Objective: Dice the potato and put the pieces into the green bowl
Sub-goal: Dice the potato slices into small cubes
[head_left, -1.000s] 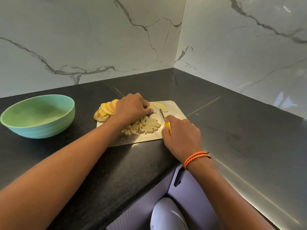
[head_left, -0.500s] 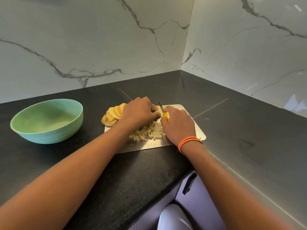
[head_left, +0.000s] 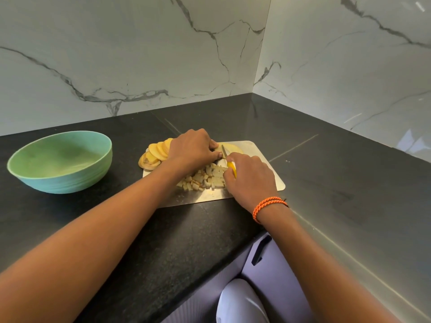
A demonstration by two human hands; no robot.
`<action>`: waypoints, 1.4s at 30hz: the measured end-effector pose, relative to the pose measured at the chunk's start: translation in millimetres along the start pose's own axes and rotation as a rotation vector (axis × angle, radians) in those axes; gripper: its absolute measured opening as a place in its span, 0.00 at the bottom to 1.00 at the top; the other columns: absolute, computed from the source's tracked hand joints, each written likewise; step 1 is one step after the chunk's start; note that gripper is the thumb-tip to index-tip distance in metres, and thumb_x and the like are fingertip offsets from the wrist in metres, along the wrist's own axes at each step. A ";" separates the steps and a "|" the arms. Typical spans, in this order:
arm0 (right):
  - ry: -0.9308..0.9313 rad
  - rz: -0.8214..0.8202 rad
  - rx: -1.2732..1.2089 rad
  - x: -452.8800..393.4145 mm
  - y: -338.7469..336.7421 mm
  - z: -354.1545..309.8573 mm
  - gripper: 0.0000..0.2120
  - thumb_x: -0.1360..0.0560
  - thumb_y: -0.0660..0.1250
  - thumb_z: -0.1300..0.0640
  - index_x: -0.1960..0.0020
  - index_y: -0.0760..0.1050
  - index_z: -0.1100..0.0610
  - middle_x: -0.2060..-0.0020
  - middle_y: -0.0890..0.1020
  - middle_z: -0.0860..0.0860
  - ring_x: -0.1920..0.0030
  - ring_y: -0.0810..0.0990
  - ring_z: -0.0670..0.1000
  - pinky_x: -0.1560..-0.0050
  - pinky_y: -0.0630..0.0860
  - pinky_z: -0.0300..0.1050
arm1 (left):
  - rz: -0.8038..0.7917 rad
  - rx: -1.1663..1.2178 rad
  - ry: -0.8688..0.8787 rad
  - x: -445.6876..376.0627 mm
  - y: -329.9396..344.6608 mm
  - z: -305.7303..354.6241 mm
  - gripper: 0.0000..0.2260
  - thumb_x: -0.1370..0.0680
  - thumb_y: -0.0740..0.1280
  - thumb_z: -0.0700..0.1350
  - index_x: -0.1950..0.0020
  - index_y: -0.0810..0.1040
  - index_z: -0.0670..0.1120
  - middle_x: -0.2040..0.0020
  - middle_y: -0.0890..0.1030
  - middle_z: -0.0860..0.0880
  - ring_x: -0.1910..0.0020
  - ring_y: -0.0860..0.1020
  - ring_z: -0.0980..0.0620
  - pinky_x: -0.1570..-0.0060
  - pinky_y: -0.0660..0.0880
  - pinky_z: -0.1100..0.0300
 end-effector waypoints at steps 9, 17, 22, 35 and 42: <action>0.022 -0.026 0.027 35.4 -15.7 17.7 0.18 0.18 0.59 0.47 0.29 0.73 0.45 0.52 0.82 0.51 0.55 0.78 0.52 0.56 0.73 0.47 | -0.008 0.025 0.005 4.7 -2.1 3.8 0.18 0.22 0.73 0.62 0.36 0.86 0.54 0.44 0.87 0.57 0.64 0.77 0.57 0.68 0.69 0.62; 0.053 0.032 -0.038 33.0 -19.6 20.2 0.19 0.18 0.60 0.50 0.28 0.73 0.45 0.56 0.79 0.51 0.58 0.72 0.50 0.58 0.71 0.46 | 0.003 0.049 0.001 8.1 -6.1 7.3 0.18 0.21 0.73 0.61 0.35 0.85 0.54 0.45 0.87 0.56 0.65 0.76 0.56 0.69 0.66 0.63; 0.054 0.017 -0.018 4.8 -5.2 11.6 0.18 0.19 0.60 0.50 0.30 0.74 0.45 0.48 0.82 0.54 0.49 0.79 0.57 0.54 0.72 0.50 | 0.002 0.060 0.003 9.8 -8.2 7.1 0.17 0.22 0.73 0.61 0.37 0.86 0.54 0.44 0.87 0.56 0.64 0.76 0.58 0.69 0.67 0.63; 0.035 0.091 -0.046 -21.0 2.6 1.4 0.14 0.20 0.61 0.51 0.38 0.78 0.51 0.52 0.83 0.55 0.51 0.79 0.58 0.51 0.78 0.53 | -0.007 0.063 0.010 6.4 -6.7 2.4 0.14 0.23 0.74 0.62 0.43 0.88 0.55 0.51 0.88 0.56 0.61 0.80 0.56 0.61 0.80 0.57; 0.011 0.042 -0.020 -23.0 5.8 -0.6 0.17 0.19 0.61 0.49 0.32 0.77 0.49 0.45 0.82 0.54 0.46 0.79 0.56 0.49 0.76 0.50 | 0.008 0.061 0.016 5.2 -5.1 1.6 0.16 0.23 0.74 0.63 0.40 0.87 0.56 0.49 0.88 0.56 0.63 0.77 0.58 0.63 0.77 0.59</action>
Point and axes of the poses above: each hand's wrist, its own x-axis away from the middle knuckle, its own y-axis out of the palm, z = x × y, the point moved 7 cm from there along -x, towards the middle knuckle
